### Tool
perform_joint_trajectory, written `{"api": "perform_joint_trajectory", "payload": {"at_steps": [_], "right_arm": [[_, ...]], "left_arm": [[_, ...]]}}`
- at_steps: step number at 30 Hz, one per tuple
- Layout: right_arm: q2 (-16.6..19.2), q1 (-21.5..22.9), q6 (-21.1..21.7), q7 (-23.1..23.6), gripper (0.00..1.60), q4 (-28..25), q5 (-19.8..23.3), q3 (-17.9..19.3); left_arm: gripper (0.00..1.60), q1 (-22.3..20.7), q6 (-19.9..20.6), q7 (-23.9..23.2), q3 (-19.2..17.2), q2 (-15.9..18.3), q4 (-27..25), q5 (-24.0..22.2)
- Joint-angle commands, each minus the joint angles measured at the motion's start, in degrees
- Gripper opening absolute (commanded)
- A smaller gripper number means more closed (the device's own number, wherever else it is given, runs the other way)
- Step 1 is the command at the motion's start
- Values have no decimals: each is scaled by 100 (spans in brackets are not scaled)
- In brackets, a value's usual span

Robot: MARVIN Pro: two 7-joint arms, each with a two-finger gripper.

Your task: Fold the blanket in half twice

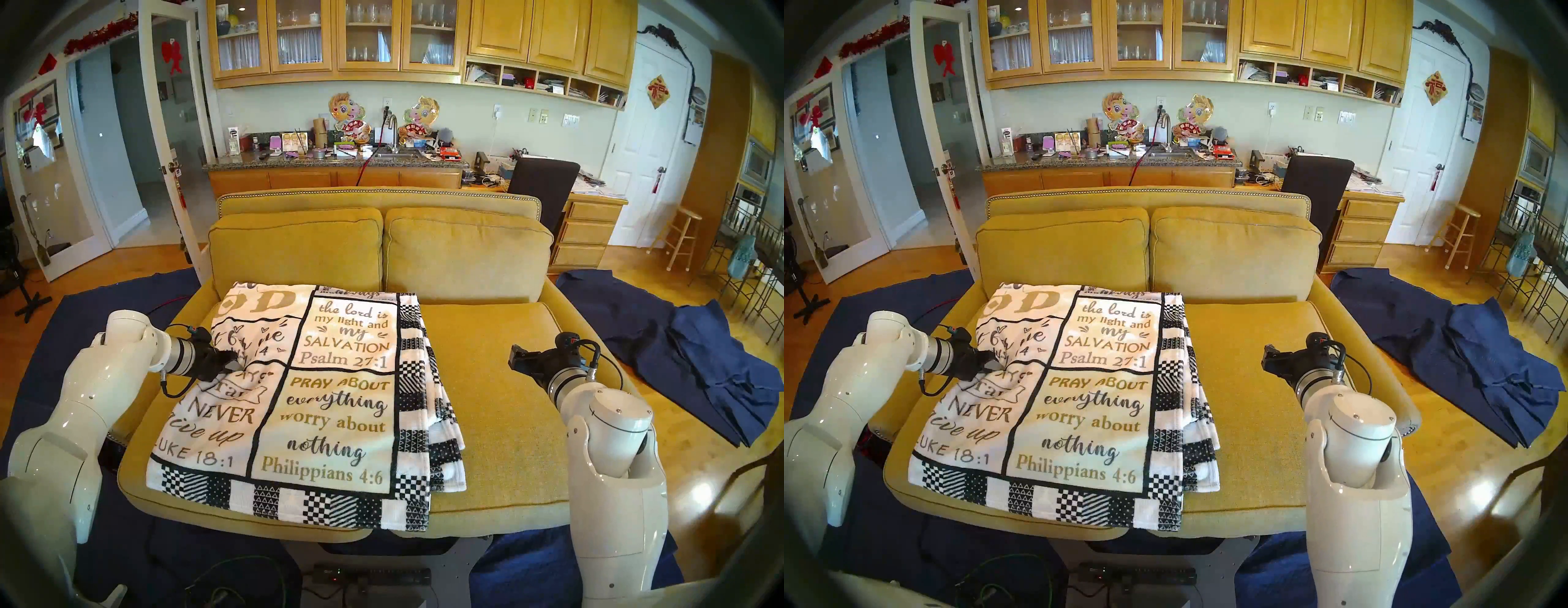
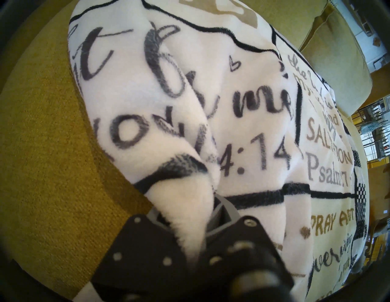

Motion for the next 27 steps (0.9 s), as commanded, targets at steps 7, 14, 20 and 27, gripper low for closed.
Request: {"api": "perform_joint_trajectory", "payload": {"at_steps": [7, 14, 20, 27], "right_arm": [[473, 954, 228, 943, 160, 434, 761, 62], [385, 1247, 370, 1356, 160, 928, 1161, -125], [353, 1521, 429, 1515, 160, 1414, 1359, -310], [313, 1882, 622, 1461, 160, 1941, 1466, -432]], "left_arm": [[0, -77, -10, 177, -42, 104, -206, -306], [0, -31, -10, 336, -34, 129, -284, -480], [0, 10, -10, 480, -29, 150, -350, -634], [0, 55, -10, 645, -23, 173, -423, -805]]}}
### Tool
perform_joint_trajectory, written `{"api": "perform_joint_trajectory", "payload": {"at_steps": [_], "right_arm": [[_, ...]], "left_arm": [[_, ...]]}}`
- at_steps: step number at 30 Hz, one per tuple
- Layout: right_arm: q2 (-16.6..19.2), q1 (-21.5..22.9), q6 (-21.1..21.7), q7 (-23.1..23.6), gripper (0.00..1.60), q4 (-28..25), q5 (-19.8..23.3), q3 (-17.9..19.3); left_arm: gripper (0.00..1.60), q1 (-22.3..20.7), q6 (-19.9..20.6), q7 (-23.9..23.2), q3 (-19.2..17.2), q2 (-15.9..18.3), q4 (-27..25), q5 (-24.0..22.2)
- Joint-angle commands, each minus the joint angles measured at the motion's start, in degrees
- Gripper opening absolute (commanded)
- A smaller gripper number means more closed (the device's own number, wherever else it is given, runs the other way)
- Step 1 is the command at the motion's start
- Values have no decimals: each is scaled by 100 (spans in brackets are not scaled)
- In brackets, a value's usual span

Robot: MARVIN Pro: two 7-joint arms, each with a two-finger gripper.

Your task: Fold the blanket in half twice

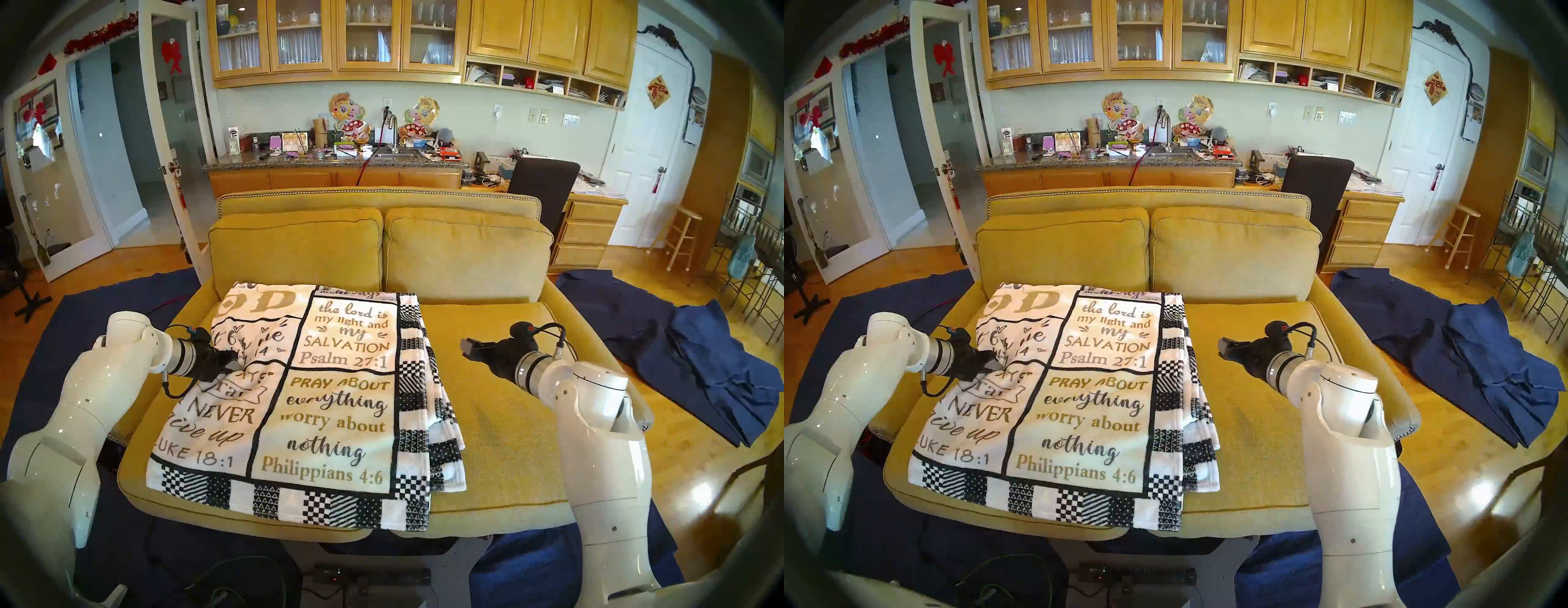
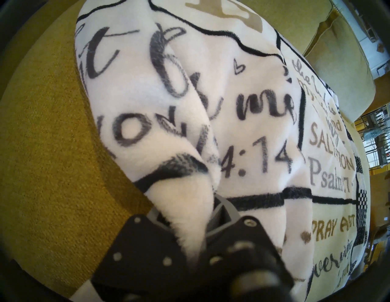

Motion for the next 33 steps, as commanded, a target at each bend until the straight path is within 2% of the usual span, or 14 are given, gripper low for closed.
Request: {"api": "perform_joint_trajectory", "payload": {"at_steps": [1, 3, 4, 7, 8, 9, 11, 12, 14, 16, 25, 33], "right_arm": [[-63, 721, 135, 5, 160, 345, 163, -95], [-64, 608, 99, -21, 160, 313, 180, -108], [-74, 819, 184, -23, 160, 521, 173, -124], [-91, 871, 223, -60, 160, 696, 191, -150], [-105, 1049, 301, -69, 160, 874, 181, -169], [-112, 865, 229, -85, 160, 763, 206, -174], [-139, 1128, 344, -107, 160, 1047, 191, -215], [-157, 1050, 327, -132, 160, 1024, 199, -241], [-198, 1276, 419, -179, 160, 1311, 186, -304], [-247, 1245, 391, -218, 160, 1375, 200, -340], [-368, 1688, 519, -313, 160, 2033, 220, -592], [-222, 1933, 643, -69, 160, 2354, 222, -877]], "left_arm": [[0, -110, -11, 72, -25, 121, -173, -238], [0, -105, -11, 94, -23, 124, -182, -261], [0, -97, -11, 124, -21, 129, -196, -294], [0, -79, -11, 196, -16, 141, -227, -371], [0, -73, -11, 221, -13, 145, -238, -398], [0, -66, -11, 248, -11, 149, -250, -427], [0, -54, -11, 300, -7, 157, -272, -482], [0, -48, -11, 326, -5, 161, -282, -509], [0, -33, -11, 384, 1, 171, -308, -573], [0, -24, -11, 426, 4, 178, -325, -618], [0, 30, -11, 673, 32, 221, -427, -888], [0, 77, -11, 932, 94, 289, -536, -1210]]}}
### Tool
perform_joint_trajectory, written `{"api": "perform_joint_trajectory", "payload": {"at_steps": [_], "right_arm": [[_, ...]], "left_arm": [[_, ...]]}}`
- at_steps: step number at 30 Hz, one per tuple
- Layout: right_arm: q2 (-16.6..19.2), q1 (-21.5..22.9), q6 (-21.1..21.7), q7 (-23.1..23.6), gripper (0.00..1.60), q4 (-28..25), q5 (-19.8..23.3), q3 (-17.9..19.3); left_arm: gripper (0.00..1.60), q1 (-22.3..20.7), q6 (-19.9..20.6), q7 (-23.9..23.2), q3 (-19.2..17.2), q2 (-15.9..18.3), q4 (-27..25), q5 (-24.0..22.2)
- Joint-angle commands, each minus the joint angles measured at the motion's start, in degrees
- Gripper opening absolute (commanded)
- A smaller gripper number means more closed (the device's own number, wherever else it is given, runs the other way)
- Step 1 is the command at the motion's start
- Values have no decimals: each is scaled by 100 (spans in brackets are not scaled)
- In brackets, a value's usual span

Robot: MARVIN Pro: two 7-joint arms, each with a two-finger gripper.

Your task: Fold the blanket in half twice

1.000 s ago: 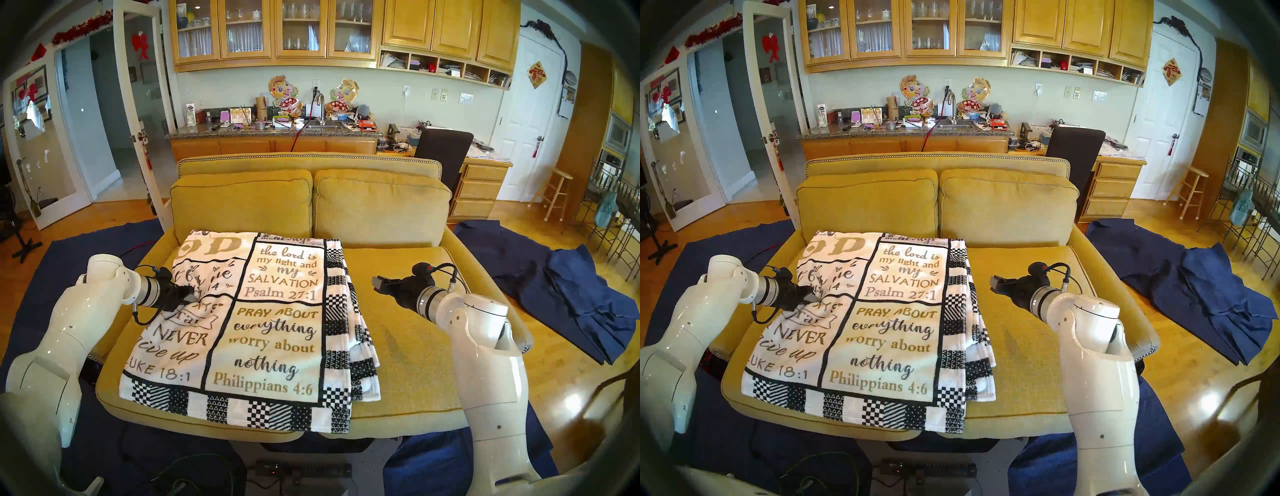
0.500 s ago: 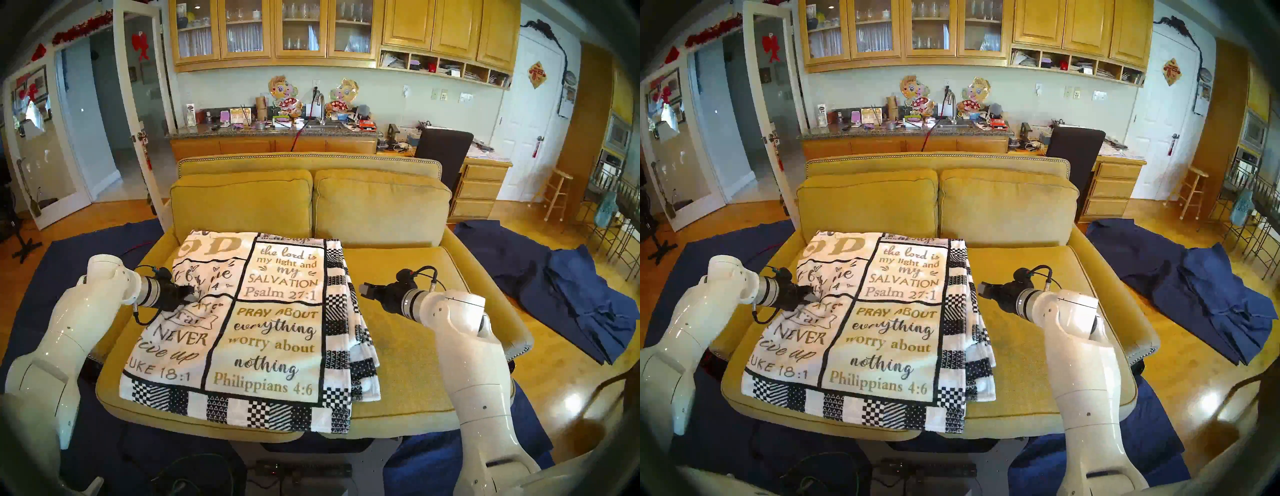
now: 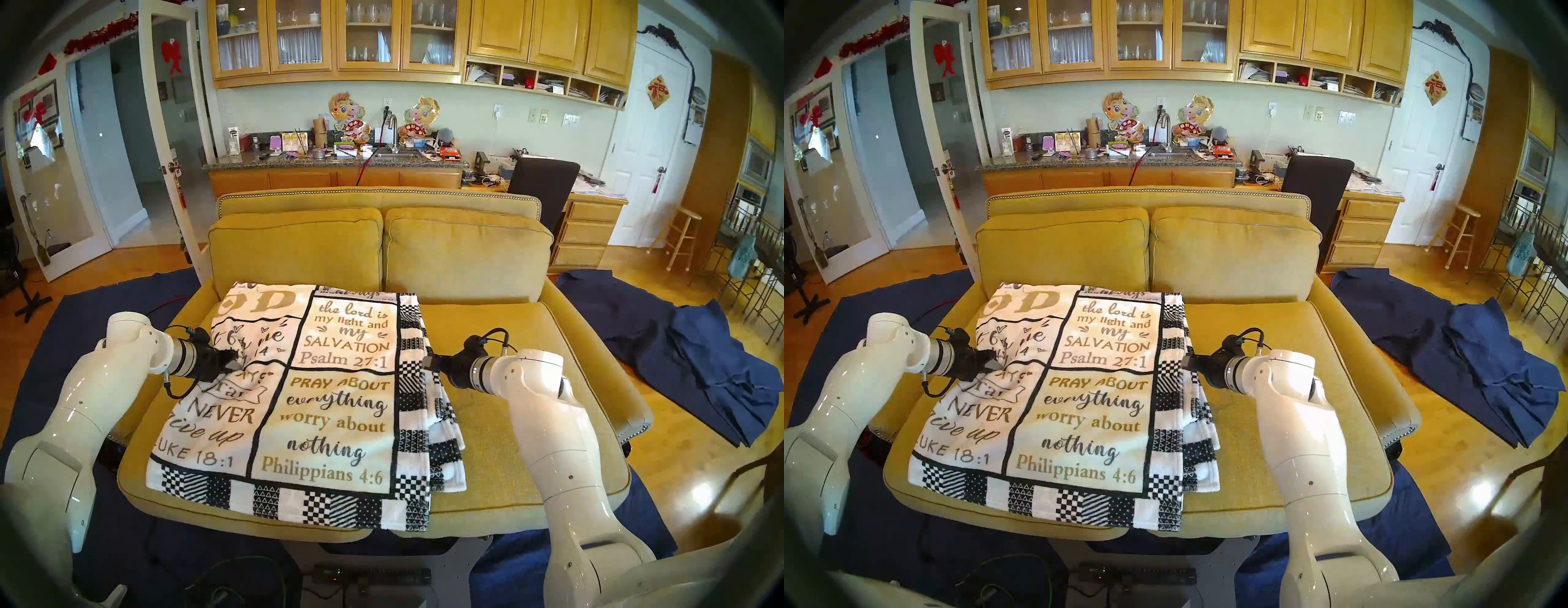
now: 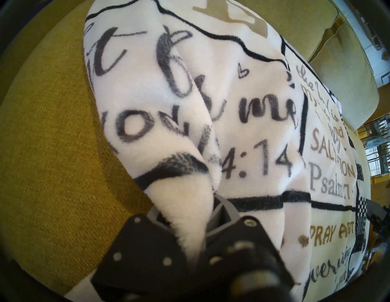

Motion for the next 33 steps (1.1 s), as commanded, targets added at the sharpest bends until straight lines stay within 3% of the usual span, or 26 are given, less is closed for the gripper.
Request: {"api": "perform_joint_trajectory", "payload": {"at_steps": [1, 15, 33], "right_arm": [[110, 521, 62, 311, 160, 17, 36, -220], [341, 554, 122, 599, 160, 196, 84, -299], [302, 943, -103, 880, 160, 1006, 39, -749]], "left_arm": [[0, -111, -11, 121, 17, 167, -189, -340], [0, -53, -11, 773, 270, 380, -421, -1225], [0, -110, -11, 1850, 788, 736, -697, -2693]]}}
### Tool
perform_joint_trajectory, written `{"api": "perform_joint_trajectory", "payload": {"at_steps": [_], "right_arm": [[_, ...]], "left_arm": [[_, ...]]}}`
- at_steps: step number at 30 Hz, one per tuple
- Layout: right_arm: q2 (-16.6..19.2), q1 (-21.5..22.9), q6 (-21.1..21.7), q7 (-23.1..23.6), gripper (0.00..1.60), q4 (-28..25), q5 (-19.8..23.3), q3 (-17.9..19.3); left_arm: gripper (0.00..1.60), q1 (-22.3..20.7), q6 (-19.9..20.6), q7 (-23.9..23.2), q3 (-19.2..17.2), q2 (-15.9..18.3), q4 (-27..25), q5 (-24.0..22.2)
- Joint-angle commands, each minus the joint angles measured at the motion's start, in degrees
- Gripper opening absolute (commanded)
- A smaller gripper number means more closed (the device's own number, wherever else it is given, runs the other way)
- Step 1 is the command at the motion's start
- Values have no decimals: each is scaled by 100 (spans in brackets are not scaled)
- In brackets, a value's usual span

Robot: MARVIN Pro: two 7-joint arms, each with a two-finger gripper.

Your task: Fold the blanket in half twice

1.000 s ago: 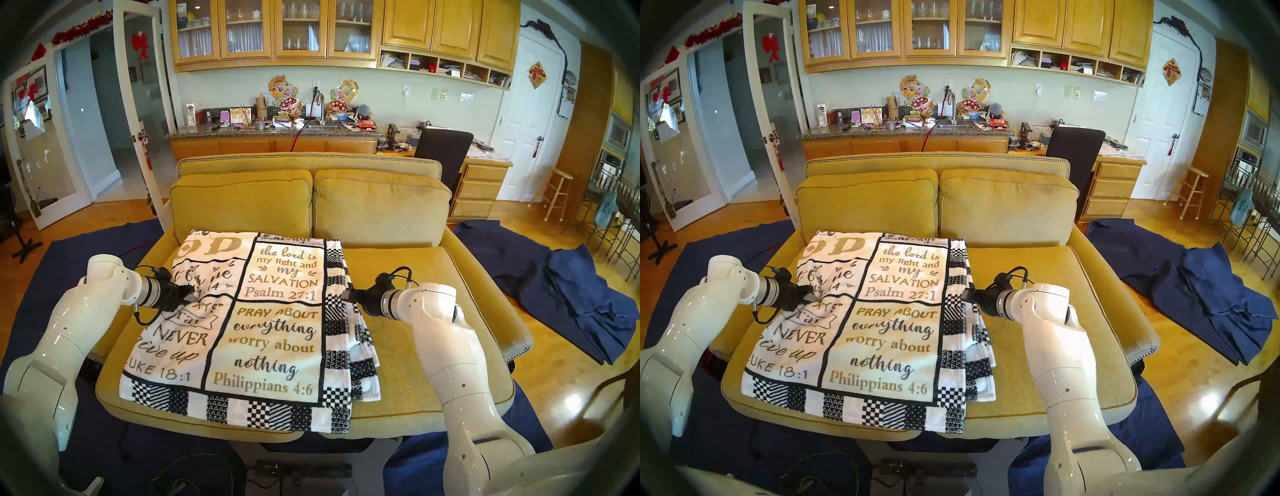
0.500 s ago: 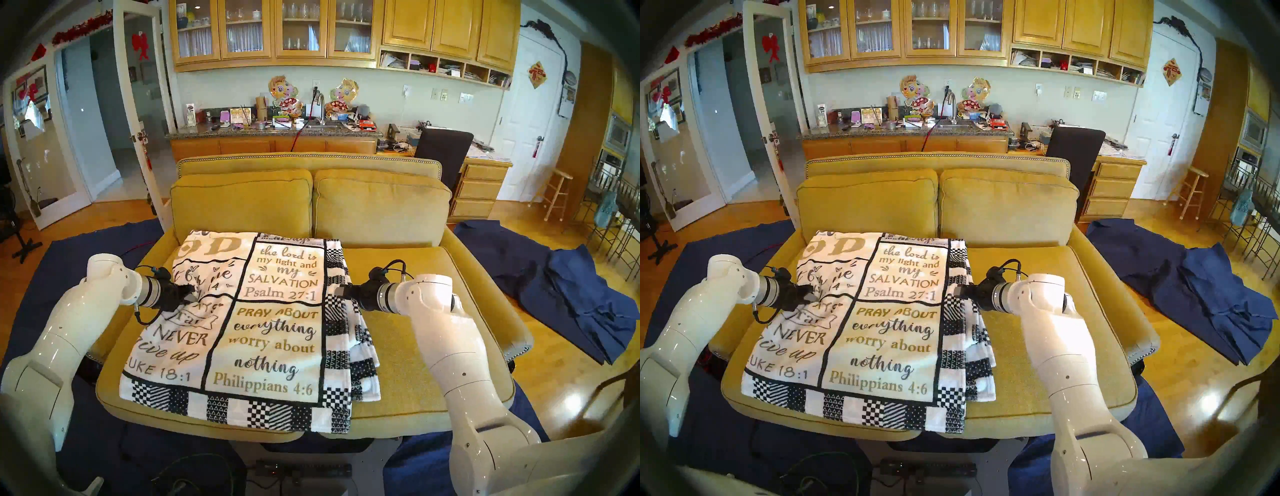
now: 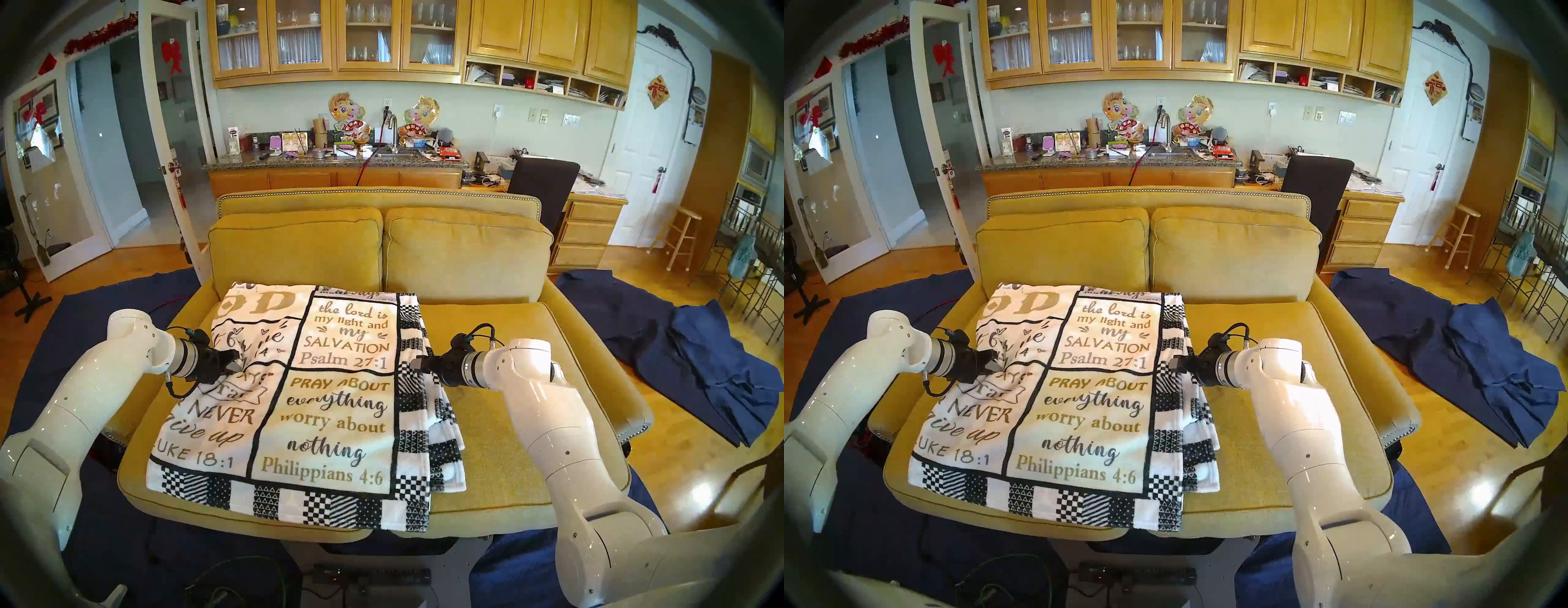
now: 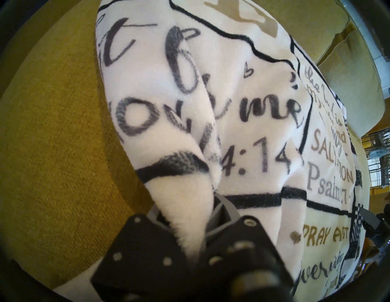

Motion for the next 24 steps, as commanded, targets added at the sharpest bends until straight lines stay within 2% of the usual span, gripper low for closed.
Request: {"api": "perform_joint_trajectory", "payload": {"at_steps": [1, 14, 24], "right_arm": [[-76, 330, -125, 234, 160, 114, 16, -208], [-89, 491, -345, 364, 160, 422, 27, -362], [-15, 442, -384, 406, 160, 321, 48, -356]], "left_arm": [[0, -172, 2, 264, 96, 255, -172, -558], [0, -310, 2, 1077, 524, 510, -328, -1674], [0, -493, 2, 1692, 904, 692, -401, -2528]]}}
